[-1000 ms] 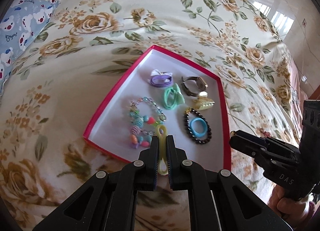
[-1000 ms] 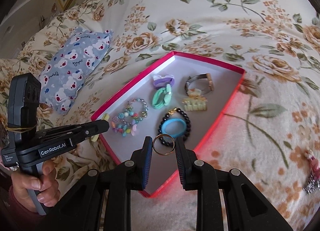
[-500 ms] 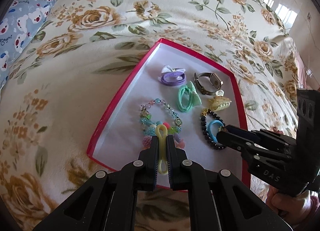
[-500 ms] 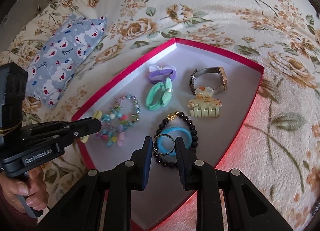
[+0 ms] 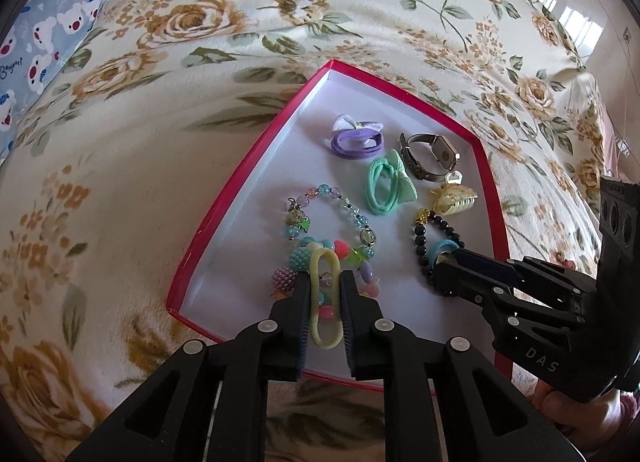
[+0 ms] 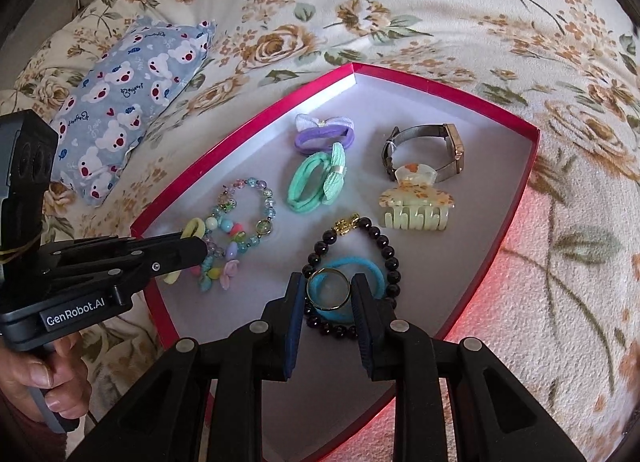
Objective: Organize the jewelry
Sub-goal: 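Carry the gold ring and yellow band into the box with both tools, then open both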
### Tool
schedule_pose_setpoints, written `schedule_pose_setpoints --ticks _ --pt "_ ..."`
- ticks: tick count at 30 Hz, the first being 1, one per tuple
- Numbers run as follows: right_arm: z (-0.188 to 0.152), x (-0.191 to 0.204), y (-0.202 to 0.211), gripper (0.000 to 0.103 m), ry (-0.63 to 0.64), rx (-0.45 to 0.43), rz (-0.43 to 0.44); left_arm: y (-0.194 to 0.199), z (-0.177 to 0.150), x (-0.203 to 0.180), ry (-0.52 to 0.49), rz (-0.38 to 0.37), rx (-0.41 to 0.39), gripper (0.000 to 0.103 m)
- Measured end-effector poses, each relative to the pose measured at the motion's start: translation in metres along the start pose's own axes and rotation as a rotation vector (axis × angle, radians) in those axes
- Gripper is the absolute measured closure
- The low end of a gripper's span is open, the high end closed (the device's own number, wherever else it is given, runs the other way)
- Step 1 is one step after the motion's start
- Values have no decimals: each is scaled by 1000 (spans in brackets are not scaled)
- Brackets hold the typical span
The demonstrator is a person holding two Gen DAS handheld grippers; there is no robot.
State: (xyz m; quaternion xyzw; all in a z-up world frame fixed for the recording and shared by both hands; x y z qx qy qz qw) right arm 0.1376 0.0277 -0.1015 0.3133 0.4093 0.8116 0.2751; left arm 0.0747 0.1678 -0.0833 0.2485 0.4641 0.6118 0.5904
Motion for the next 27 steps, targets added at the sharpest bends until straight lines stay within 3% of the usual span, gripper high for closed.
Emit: schedule_pose_setpoints --ticks 11,17,22,27 --pt "1 0 1 76 -19 -6 19 4 -3 -1 8 4 -7 83" --pt "2 -1 5 67 -24 -18 20 5 -4 -1 7 5 -5 80" --pt "3 -4 8 65 -34 -26 19 7 -4 -2 5 13 -12 68" --pt "3 -5 11 65 -39 -37 19 10 -5 0 12 17 -15 65"
Point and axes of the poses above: each gripper's, at about its wrist camera, not at the fingertips, and y roughly against the way its jaws point, x to its left, z to its top, the point moved 3 cm from there along -y, roughly the way its jaws point, and after that the axes turned 5 degrees about x, right-handed, at the moved point
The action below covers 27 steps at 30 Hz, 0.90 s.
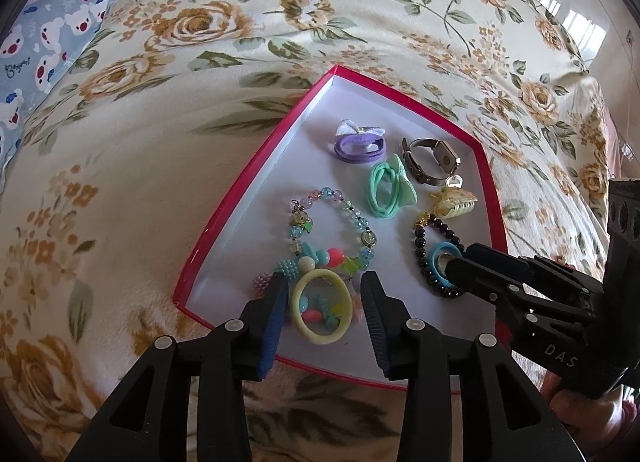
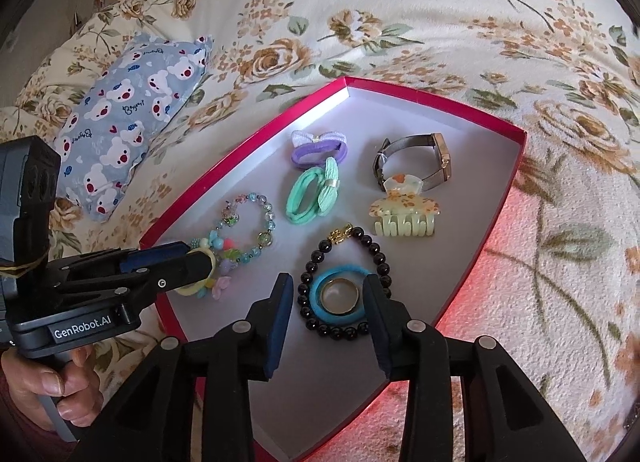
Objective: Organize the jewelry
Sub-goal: 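Carry the gold ring and yellow band into the box with both tools, then open both, then lift both open tools up and back from the box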
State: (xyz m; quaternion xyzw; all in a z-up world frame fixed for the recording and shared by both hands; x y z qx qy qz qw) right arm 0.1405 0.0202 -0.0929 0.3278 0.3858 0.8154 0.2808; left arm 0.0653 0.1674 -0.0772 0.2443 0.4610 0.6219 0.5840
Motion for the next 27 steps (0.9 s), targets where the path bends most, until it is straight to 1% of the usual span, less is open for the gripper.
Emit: schedule_pose_setpoints --ticks 7,9,12,13,14,15,17,19,21,22,24,27 --pt "-1 -1 7 65 -7 -14 2 4 -1 2 1 -3 -5 65" --pt "-1 -2 10 62 -10 -21 3 7 -1 2 3 -6 -11 64" --pt "-2 -2 19 57 -17 -39 9 16 -3 2 8 -11 -27 54" --pt "-2 -3 21 57 -19 -45 12 19 -4 2 9 -13 -33 52" --pt "-2 -3 26 53 -22 -54 14 23 -6 2 10 -16 -39 52" --pt "-2 -3 28 47 -24 -62 15 28 -8 3 14 -18 -47 50" --pt "-4 -4 36 41 -34 -86 21 36 -12 5 25 -19 -63 42" --pt "-7 -6 44 37 -53 -115 38 43 -18 9 48 -9 -78 25" --pt "-10 -7 49 34 -69 -144 61 53 -26 14 86 12 -114 19" --pt "-13 -8 53 33 -76 -161 72 57 -31 14 99 5 -123 17" --pt "-16 -7 58 24 -82 -186 83 61 -38 18 140 -15 -122 14" --pt "-21 -6 64 19 -89 -217 95 65 -49 25 200 -46 -120 12"
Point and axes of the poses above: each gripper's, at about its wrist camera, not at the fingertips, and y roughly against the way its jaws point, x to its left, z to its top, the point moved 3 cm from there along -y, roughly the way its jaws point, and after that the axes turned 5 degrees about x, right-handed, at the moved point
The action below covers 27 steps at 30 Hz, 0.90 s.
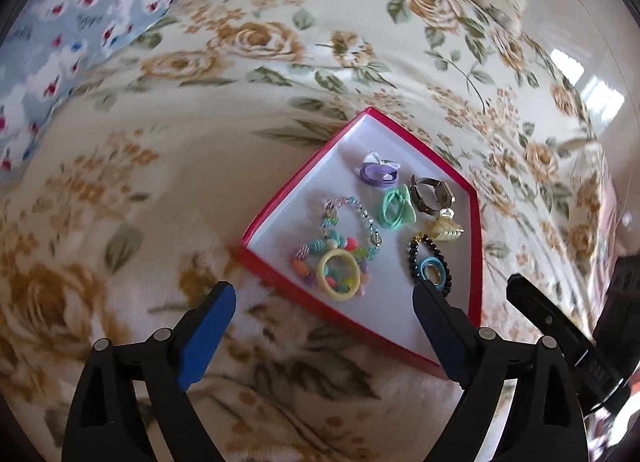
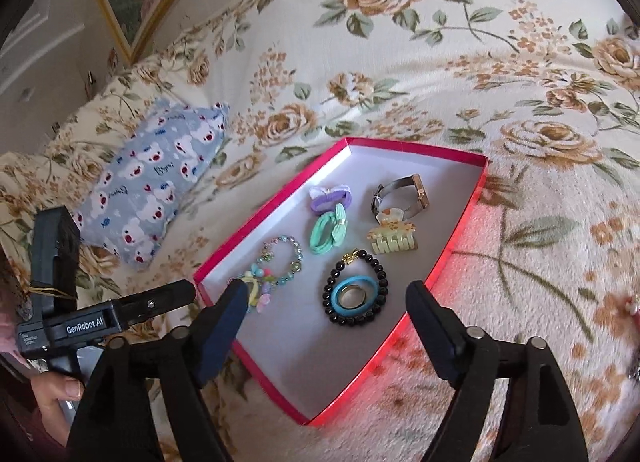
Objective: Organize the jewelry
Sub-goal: 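Lift both open tools up and back from the box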
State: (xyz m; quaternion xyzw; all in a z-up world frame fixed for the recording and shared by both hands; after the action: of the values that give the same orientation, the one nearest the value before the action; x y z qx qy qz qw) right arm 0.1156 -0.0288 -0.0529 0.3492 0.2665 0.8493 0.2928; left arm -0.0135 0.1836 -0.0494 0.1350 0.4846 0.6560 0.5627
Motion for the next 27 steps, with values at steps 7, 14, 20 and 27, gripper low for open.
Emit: schedule_pose_setpoints --ticks 7,14,20,27 --pt "-12 -2 15 16 -36 -33 21 7 -16 8 35 8 3 8" --pt "-21 4 29 16 -26 -41 31 9 -32 -2 -2 35 25 8" --pt "-29 3 40 12 -30 -50 11 21 -44 -13 -88 81 -3 8" --pt "-32 2 50 10 -10 -49 -2 37 -53 -26 -154 100 -27 8"
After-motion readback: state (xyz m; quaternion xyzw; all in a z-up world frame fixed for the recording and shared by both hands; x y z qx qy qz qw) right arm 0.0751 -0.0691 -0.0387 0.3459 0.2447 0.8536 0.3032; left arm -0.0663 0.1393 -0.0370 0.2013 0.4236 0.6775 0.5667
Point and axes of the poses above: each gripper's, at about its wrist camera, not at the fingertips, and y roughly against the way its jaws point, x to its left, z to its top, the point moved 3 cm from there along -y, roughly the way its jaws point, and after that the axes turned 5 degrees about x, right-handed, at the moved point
